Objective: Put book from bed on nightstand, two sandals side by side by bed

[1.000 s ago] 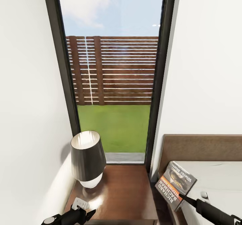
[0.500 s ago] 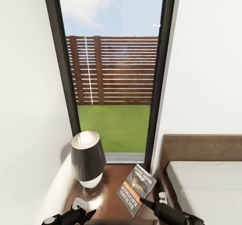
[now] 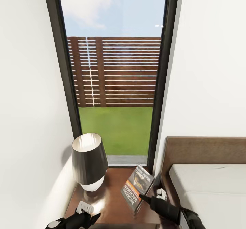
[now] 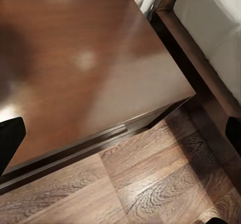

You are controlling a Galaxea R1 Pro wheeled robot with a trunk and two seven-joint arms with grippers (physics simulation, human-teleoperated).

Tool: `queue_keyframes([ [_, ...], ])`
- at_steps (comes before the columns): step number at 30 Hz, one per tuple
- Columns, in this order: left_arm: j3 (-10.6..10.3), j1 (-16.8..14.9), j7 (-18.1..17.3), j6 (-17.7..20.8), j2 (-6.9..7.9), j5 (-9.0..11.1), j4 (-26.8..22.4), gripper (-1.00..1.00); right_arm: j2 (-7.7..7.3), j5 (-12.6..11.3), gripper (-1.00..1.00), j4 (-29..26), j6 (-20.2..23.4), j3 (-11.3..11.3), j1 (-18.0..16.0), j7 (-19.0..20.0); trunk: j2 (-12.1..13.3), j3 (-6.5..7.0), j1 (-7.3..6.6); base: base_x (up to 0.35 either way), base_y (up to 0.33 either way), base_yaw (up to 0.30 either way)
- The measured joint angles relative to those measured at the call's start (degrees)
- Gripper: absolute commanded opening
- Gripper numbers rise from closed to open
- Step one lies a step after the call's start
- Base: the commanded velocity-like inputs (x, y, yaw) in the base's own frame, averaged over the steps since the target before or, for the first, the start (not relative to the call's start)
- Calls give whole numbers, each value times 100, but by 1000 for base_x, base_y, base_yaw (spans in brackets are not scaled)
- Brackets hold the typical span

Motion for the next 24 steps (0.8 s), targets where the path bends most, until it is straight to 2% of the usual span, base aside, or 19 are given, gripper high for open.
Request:
queue_keyframes([
  [2,0,0,0,0,-5,1,2,100,2,22,-100,26,-10,8,-133,-201,0,-1,0,0,0,0],
  [6,0,1,1,0,-37,-1,5,100,2,24,-100,57,-17,8,-257,-953,0,-1,0,0,0,0],
  [9,0,0,1,0,-42,-1,6,100,6,-3,-100,63,6,12,-281,-1141,0,-1,0,0,0,0],
  [11,0,0,1,0,-44,-1,6,100,8,-55,-100,65,179,13,-290,-1195,0,-1,0,0,0,0],
  [13,0,0,1,0,-44,-1,6,100,10,-347,-100,62,523,-3,-297,-1218,0,-1,0,0,0,0],
  [14,3,0,1,0,-44,-1,6,100,12,-572,-100,60,622,-14,-299,-1216,-1,-1,0,0,0,0],
  [17,5,0,1,0,-44,-1,6,100,12,-833,-100,62,703,-15,-300,-1225,-1,-1,0,0,0,0],
  [21,8,0,1,0,-45,-1,6,100,12,-948,-100,77,816,-13,-300,-1227,-1,-1,0,0,0,0],
  [24,9,0,1,0,-45,4,6,100,19,-1020,-100,85,1246,-11,-298,-1221,-1,-1,0,0,0,0],
])
